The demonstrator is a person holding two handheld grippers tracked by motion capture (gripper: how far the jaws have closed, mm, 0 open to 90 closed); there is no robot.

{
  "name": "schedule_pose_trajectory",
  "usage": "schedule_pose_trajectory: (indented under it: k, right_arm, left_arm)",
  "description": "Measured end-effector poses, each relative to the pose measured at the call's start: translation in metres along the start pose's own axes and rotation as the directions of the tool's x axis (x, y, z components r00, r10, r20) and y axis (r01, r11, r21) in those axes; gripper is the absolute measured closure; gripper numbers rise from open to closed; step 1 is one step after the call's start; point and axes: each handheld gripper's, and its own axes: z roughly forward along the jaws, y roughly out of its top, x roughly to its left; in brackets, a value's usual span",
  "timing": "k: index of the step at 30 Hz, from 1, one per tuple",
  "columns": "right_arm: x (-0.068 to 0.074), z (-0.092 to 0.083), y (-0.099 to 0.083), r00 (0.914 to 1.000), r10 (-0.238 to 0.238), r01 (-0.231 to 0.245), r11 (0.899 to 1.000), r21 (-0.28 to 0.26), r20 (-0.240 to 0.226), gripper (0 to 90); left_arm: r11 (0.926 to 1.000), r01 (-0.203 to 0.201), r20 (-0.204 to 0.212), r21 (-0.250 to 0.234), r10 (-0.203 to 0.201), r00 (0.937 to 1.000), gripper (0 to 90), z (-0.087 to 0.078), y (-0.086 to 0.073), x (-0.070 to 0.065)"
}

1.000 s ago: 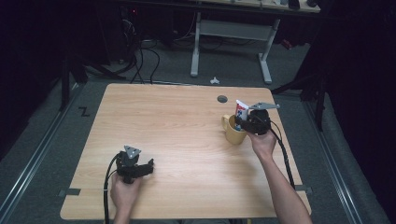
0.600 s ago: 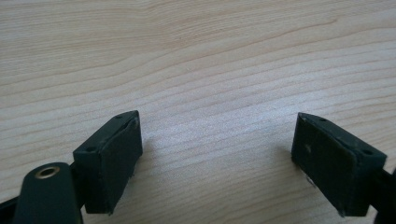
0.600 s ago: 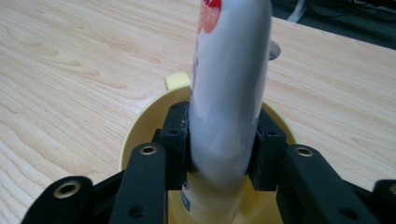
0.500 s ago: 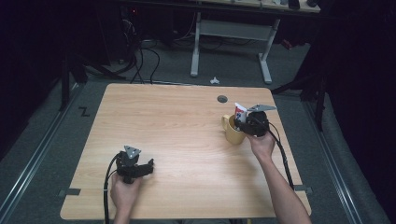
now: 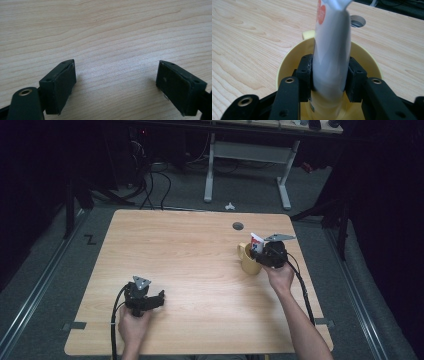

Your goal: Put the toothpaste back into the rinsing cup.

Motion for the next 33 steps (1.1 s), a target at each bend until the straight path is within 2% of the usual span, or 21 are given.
schedule_pose_trajectory:
  k: [18,33]
  right_arm:
    - [0.003,-0.008,-0.004,0.9999,-0.003,0.003,1.000,0.002,-0.016,55.4]
    - [0.005,-0.021,-0.004,0.9999,-0.015,0.015,0.999,-0.043,0.001,48.8]
  left_arm:
    - [1.0000,0.000,0.000,0.000,0.000,1.0000,16.5,0.000,0.000,0.000]
    - [1.0000,-0.001,0.000,0.000,0.001,1.0000,16.5,0.000,0.000,0.000]
